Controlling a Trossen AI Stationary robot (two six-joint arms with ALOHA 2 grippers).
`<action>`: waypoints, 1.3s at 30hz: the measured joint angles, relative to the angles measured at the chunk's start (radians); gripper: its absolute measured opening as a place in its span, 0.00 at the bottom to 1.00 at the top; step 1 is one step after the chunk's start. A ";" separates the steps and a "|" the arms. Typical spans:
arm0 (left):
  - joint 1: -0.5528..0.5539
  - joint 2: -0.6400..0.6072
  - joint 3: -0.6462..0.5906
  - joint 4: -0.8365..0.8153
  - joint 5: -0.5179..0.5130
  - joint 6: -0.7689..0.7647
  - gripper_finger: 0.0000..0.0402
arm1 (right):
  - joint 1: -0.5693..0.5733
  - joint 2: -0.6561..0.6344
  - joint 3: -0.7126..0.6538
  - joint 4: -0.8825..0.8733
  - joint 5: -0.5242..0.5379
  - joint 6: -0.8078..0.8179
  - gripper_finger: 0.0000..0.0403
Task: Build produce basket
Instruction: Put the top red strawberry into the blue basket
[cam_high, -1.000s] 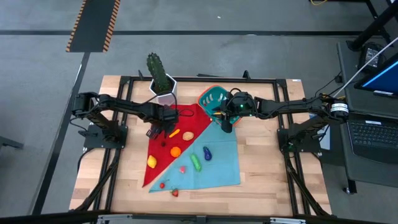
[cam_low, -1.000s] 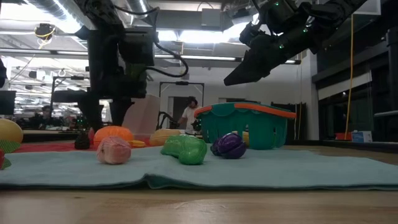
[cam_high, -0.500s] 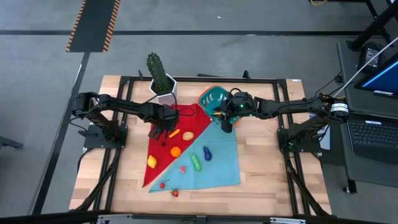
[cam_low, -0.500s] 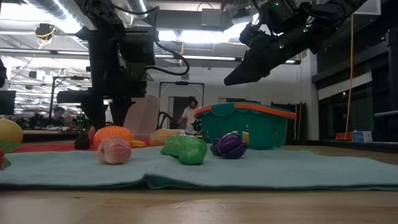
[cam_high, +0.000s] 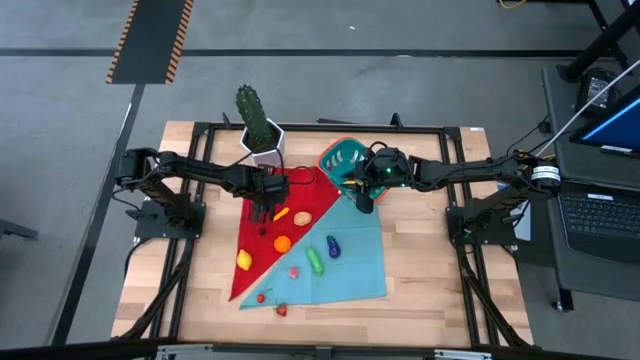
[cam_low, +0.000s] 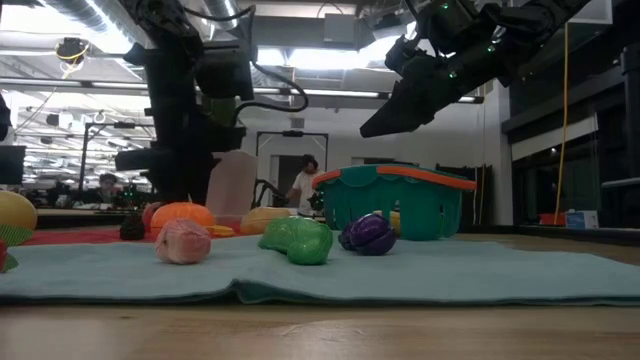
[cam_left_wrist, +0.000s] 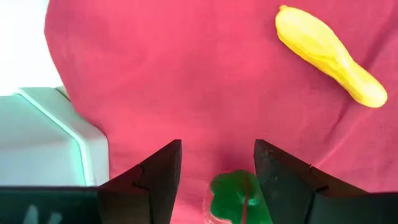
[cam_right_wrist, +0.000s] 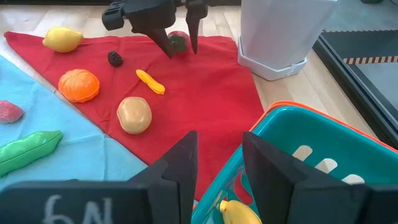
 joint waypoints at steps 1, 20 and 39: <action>0.000 0.000 0.000 -0.003 0.000 0.005 0.48 | 0.000 0.000 0.000 0.000 0.000 0.000 0.32; 0.000 0.000 0.000 -0.006 0.007 0.007 0.57 | 0.000 0.000 0.000 0.000 0.000 0.000 0.32; -0.019 -0.027 0.044 -0.070 0.091 -0.028 0.72 | 0.000 0.000 0.000 0.000 0.000 0.000 0.32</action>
